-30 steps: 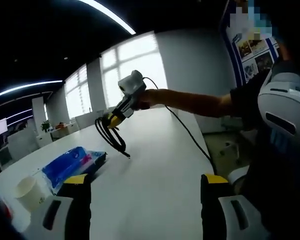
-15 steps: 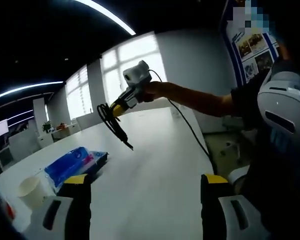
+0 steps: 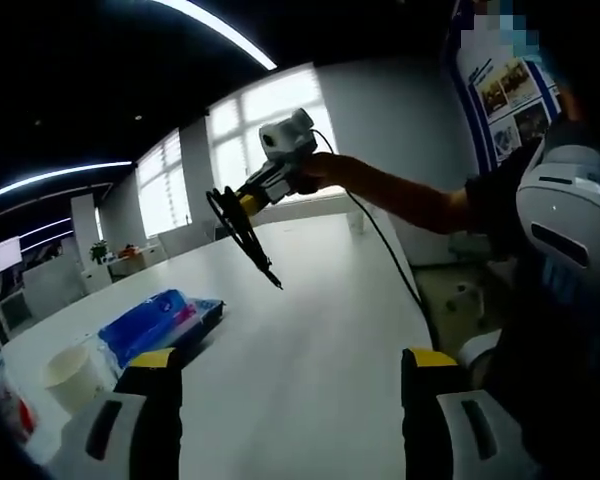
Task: Arrange the tabletop items into an orderly group along one side of the table until the central work area is clear of visible clutter.
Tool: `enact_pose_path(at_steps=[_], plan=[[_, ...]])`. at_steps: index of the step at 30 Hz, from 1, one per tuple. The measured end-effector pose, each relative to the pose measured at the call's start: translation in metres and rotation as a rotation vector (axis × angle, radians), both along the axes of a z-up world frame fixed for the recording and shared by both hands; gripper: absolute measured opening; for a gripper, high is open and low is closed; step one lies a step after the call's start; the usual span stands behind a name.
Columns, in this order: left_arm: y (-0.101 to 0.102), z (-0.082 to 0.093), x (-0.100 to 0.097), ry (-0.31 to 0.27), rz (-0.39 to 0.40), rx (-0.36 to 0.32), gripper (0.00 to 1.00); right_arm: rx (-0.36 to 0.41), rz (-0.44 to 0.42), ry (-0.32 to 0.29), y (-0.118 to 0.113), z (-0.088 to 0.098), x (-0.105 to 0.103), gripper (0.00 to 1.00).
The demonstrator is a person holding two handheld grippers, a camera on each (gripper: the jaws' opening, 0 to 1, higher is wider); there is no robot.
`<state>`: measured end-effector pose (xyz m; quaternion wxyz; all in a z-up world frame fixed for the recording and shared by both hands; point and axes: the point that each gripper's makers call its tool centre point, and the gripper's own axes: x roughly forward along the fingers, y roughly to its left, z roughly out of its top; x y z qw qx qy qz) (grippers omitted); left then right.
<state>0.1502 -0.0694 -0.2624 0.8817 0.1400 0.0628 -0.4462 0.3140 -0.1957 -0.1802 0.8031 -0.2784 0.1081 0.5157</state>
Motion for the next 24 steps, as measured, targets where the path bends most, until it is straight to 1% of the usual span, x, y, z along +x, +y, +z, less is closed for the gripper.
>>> enact_pose_path(at_steps=[7, 15, 17, 20, 24], plan=[[0.004, -0.001, 0.001, 0.001, 0.012, -0.004, 0.9, -0.003, 0.025, -0.008, 0.006, 0.004, -0.009, 0.06], [0.009, -0.001, 0.0, 0.001, 0.022, -0.004, 0.9, -0.014, 0.055, -0.004, 0.013, 0.003, -0.02, 0.06], [0.01, 0.0, 0.0, 0.0, 0.026, -0.005, 0.9, -0.017, 0.065, -0.001, 0.015, 0.003, -0.022, 0.06], [0.012, 0.0, 0.0, -0.001, 0.03, -0.005, 0.9, -0.017, 0.075, 0.019, 0.018, 0.002, -0.026, 0.06], [0.017, -0.002, 0.0, 0.001, 0.041, -0.007, 0.9, -0.021, 0.092, 0.023, 0.024, 0.001, -0.032, 0.06]])
